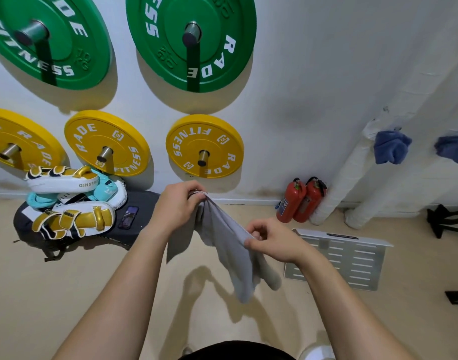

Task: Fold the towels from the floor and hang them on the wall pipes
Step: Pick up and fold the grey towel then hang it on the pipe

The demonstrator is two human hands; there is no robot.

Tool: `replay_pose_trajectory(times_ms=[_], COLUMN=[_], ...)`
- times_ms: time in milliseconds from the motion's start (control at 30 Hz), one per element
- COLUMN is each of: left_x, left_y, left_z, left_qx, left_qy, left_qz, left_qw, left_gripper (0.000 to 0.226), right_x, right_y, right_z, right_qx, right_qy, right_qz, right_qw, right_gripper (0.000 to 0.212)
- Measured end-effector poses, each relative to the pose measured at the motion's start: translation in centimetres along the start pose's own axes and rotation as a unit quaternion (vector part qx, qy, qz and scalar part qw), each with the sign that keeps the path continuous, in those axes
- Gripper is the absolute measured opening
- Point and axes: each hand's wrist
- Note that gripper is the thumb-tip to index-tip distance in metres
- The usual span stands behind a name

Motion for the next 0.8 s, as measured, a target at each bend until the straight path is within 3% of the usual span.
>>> replay_pose_trajectory(times_ms=[167, 800], left_x=[-0.9, -2.1], left_y=[0.7, 4.4], left_z=[0.9, 2.6], left_qx=[-0.007, -0.079], left_qy=[0.0, -0.031], left_qz=[-0.006, -0.033], left_qw=[1.0, 0.996], left_gripper=[0.01, 0.006], right_x=[-0.3, -2.6], right_y=[-4.0, -10.7], right_z=[0.9, 0.2], right_qx=[0.046, 0.21], right_qy=[-0.065, -0.218], right_qz=[-0.129, -0.172], right_qw=[0.988, 0.938], right_gripper=[0.012, 0.027])
Point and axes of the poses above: each hand's wrist, its own z-axis towards the middle knuckle, its own x-axis out of the palm, y = z × x, and after that the axes turned 5 degrees about -y, right-handed
